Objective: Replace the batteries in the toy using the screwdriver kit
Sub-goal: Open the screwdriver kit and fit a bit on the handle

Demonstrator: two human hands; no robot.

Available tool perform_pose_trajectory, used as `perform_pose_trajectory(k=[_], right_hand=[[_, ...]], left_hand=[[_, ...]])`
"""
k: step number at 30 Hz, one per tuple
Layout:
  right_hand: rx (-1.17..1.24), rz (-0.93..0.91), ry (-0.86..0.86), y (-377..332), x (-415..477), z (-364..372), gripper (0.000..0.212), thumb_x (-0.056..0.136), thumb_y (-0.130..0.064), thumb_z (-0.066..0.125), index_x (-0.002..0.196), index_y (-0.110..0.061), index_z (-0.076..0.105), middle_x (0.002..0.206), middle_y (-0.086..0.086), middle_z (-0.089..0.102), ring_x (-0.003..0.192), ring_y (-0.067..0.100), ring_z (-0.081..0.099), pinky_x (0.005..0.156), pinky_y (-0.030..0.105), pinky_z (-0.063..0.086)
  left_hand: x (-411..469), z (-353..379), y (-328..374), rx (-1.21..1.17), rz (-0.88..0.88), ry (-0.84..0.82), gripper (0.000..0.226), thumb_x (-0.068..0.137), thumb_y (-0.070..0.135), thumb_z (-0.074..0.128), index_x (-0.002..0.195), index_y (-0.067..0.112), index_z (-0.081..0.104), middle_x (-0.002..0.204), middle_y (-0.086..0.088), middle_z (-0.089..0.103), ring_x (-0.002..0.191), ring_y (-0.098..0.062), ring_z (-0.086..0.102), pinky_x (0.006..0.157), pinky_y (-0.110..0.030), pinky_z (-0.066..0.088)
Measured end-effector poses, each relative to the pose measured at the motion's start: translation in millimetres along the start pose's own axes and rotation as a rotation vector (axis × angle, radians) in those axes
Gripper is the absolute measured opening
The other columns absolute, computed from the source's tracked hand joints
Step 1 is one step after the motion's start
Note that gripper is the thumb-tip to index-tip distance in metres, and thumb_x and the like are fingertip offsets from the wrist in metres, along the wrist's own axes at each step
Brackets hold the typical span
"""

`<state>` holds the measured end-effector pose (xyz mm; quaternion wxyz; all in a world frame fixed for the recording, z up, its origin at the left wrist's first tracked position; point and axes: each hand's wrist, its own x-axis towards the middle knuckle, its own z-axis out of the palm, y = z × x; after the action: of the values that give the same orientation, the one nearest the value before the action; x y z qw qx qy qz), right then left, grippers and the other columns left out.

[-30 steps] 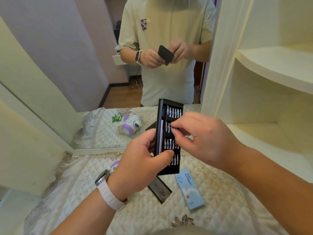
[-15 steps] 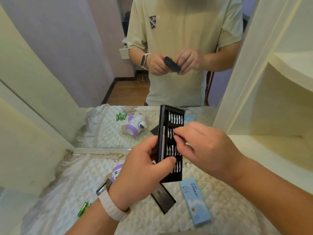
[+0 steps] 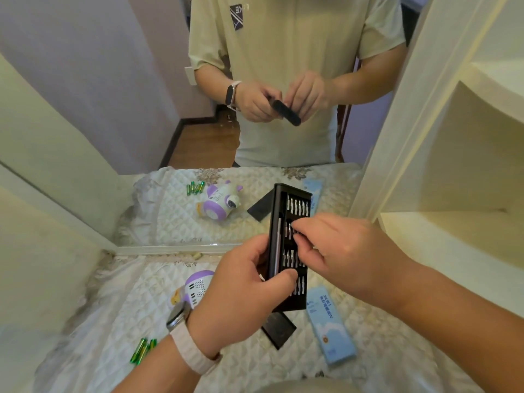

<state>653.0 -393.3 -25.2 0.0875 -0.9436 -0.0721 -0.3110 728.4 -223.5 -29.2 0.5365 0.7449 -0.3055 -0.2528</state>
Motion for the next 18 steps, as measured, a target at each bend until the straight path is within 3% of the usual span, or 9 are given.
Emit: perform_pose_trajectory(k=[7,14,18], right_hand=[[0.103,0.021,0.028,0.3,-3.7,8.4,0.018,0.089,-0.011,0.056,0.088,-0.005,0.073,0.07,0.005,0.065,0.057,0.019,0.06,0.051,0.031,0.052],[0.349,0.115,-0.249,12.8,-2.9,0.2,0.028,0.092,-0.031,0.054,0.107,-0.015,0.072,0.084,-0.013,0.06,0.074,-0.001,0.056,0.07,0.014,0.049],[0.397,0.147,-0.295,22.3,1.5,-6.3,0.026,0.088,-0.037,0.059,0.104,-0.022,0.073,0.083,-0.023,0.054,0.077,-0.006,0.053,0.073,0.007,0.041]], left_hand=[[-2.7,1.7,-7.0,-0.084,-0.073,0.028,0.025,0.073,0.018,0.069,0.096,0.029,0.07,0.087,-0.003,0.075,0.084,-0.028,0.073,0.081,-0.053,0.059],[-8.8,3.1,-14.4,-0.177,-0.112,-0.001,0.03,0.076,0.01,0.068,0.106,0.015,0.069,0.089,0.0,0.077,0.081,-0.014,0.074,0.072,-0.032,0.06],[-9.1,4.8,-13.9,-0.185,-0.112,-0.031,0.03,0.077,0.011,0.068,0.107,0.016,0.068,0.091,0.0,0.077,0.084,-0.015,0.074,0.074,-0.034,0.061]])
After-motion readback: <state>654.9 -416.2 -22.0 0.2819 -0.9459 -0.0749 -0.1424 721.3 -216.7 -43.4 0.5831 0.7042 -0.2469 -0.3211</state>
